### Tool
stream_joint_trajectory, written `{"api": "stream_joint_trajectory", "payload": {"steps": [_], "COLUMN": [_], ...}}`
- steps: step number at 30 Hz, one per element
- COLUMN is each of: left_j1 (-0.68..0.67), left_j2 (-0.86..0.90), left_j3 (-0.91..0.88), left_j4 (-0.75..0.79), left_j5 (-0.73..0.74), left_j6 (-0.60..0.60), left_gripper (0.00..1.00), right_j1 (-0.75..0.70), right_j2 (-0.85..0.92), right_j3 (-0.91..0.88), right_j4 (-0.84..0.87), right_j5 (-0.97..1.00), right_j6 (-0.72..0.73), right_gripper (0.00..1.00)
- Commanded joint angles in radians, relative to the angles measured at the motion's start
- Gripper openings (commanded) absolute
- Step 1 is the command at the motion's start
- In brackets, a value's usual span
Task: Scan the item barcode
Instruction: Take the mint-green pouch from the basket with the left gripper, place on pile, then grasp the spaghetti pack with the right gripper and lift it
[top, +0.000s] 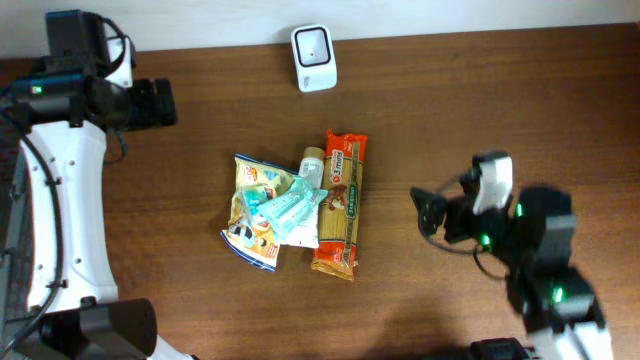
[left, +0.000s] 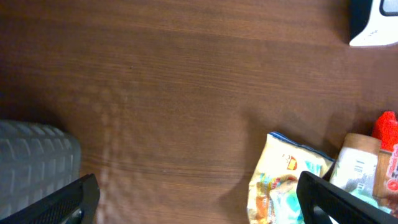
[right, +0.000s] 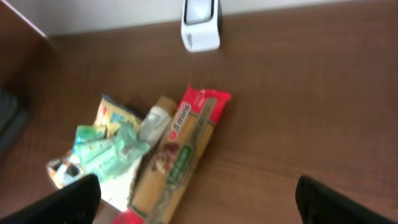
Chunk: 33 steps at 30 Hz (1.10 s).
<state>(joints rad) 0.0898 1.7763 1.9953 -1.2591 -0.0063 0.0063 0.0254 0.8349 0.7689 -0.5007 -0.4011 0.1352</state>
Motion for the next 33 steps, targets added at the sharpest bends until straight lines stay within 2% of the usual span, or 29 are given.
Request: {"api": "stream_joint_trajectory", "payload": {"steps": [1, 5, 6, 7, 12, 16, 19, 21, 22, 23, 24, 26, 28, 30, 31, 33], "left_j1": [0.004, 0.002, 0.002, 0.002, 0.002, 0.002, 0.002, 0.002, 0.002, 0.002, 0.002, 0.004, 0.004, 0.005, 0.005, 0.005], "left_j2": [-0.002, 0.016, 0.026, 0.040, 0.057, 0.058, 0.058, 0.058, 0.058, 0.058, 0.058, 0.058, 0.058, 0.058, 0.058, 0.058], "left_j3": [0.002, -0.066, -0.111, -0.165, -0.343, -0.377, -0.377, -0.377, -0.377, -0.377, -0.377, -0.377, -0.377, -0.377, -0.377, -0.377], "left_j4": [-0.011, -0.026, -0.024, -0.006, 0.168, 0.211, 0.212, 0.212, 0.212, 0.212, 0.212, 0.212, 0.212, 0.211, 0.211, 0.211], "left_j5": [0.154, 0.186, 0.186, 0.186, 0.186, 0.187, 0.187, 0.187, 0.187, 0.186, 0.186, 0.186, 0.186, 0.186, 0.186, 0.186], "left_j6": [0.190, 0.183, 0.161, 0.136, 0.136, 0.137, 0.137, 0.137, 0.137, 0.137, 0.137, 0.137, 0.137, 0.137, 0.137, 0.137], "left_gripper": [0.99, 0.99, 0.99, 0.99, 0.99, 0.99, 0.99, 0.99, 0.99, 0.99, 0.99, 0.99, 0.99, 0.99, 0.99, 0.99], "right_j1": [-0.006, -0.004, 0.010, 0.037, 0.150, 0.190, 0.224, 0.261, 0.281, 0.289, 0.290, 0.281, 0.255, 0.217, 0.204, 0.191], "right_j2": [0.223, 0.460, 0.544, 0.618, 0.892, 1.041, 1.083, 1.105, 1.118, 1.124, 1.125, 1.122, 1.086, 0.985, 0.938, 0.845], "right_j3": [0.200, 0.236, 0.236, 0.236, 0.236, 0.236, 0.236, 0.236, 0.236, 0.236, 0.236, 0.236, 0.237, 0.268, 0.300, 0.445], "right_j4": [-0.094, -0.068, -0.074, -0.076, 0.003, 0.093, 0.185, 0.222, 0.232, 0.240, 0.244, 0.244, 0.232, 0.129, 0.041, -0.253], "right_j5": [-0.064, -0.289, -0.318, -0.333, -0.298, -0.335, -0.293, -0.229, -0.188, -0.183, -0.185, -0.196, -0.216, -0.208, -0.162, 0.064], "right_j6": [0.005, 0.005, 0.005, 0.009, 0.182, 0.229, 0.351, 0.431, 0.479, 0.491, 0.493, 0.495, 0.452, 0.342, 0.303, 0.209], "right_gripper": [0.98, 0.97, 0.88, 0.82, 0.75, 0.71, 0.63, 0.62, 0.56, 0.48, 0.24, 0.04, 0.04, 0.04, 0.04, 0.04]}}
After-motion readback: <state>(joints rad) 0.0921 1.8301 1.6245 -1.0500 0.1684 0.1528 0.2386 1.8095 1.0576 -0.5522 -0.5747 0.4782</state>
